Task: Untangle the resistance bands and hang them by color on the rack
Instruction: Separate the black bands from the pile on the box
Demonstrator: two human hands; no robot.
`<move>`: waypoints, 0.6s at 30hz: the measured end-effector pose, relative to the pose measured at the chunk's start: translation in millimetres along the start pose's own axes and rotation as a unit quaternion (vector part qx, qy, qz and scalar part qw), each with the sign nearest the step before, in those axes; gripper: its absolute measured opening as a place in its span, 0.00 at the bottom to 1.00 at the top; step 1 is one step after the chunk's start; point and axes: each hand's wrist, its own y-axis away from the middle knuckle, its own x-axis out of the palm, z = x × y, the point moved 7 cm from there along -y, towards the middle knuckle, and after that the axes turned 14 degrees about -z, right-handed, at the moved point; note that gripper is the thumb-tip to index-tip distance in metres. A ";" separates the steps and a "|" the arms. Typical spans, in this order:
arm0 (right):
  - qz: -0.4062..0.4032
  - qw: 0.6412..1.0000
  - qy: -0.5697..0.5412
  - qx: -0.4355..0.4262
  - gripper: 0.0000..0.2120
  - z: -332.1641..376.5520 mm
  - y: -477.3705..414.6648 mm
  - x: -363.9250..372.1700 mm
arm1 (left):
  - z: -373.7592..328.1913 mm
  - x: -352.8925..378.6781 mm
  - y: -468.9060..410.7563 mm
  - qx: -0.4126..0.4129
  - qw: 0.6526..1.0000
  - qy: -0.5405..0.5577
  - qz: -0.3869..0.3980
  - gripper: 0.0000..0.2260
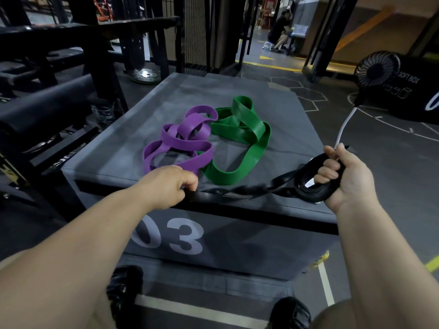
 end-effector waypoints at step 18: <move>0.041 0.991 0.125 -0.015 0.08 -19.6 14.2 9.0 | -21.1 -9.7 -0.9 -0.072 0.908 0.411 -0.038 0.11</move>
